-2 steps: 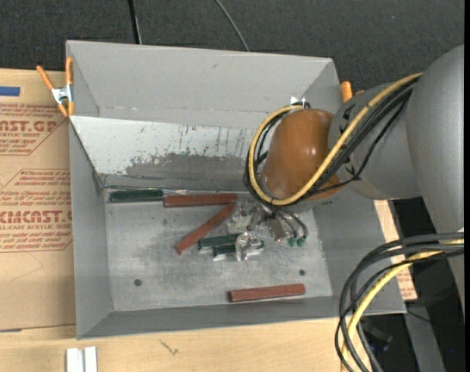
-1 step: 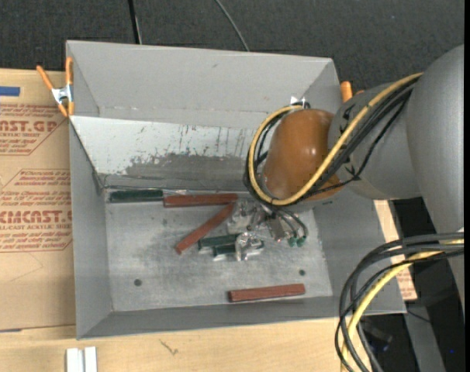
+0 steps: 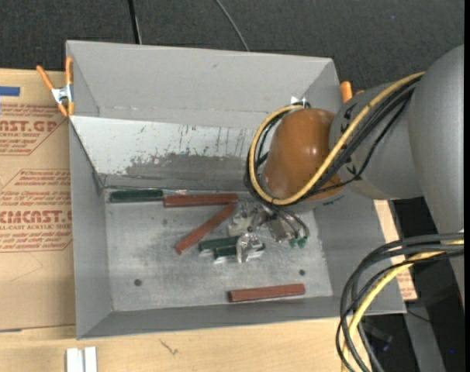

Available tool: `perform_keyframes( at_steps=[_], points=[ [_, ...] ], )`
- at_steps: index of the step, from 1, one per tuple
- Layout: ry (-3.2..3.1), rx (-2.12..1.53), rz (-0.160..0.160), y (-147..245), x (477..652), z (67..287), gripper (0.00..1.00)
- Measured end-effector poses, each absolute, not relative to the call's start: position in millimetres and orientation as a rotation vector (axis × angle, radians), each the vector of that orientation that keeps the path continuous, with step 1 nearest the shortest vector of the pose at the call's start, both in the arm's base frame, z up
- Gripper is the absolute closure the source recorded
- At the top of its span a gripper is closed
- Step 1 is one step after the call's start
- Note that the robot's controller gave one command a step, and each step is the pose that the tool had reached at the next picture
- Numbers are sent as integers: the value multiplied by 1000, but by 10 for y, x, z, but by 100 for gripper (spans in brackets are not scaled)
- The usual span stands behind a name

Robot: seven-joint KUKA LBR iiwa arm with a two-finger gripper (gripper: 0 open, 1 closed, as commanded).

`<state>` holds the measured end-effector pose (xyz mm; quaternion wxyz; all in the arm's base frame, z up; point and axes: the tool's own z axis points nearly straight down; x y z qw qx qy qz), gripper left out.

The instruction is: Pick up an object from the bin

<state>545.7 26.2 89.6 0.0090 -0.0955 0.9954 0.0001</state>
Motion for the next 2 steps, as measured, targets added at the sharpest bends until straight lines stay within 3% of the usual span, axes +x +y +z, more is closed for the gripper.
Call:
perform_keyframes(
  at_steps=[2],
  points=[
    [3133,-302,1,263,5417,1251,100]
  ],
)
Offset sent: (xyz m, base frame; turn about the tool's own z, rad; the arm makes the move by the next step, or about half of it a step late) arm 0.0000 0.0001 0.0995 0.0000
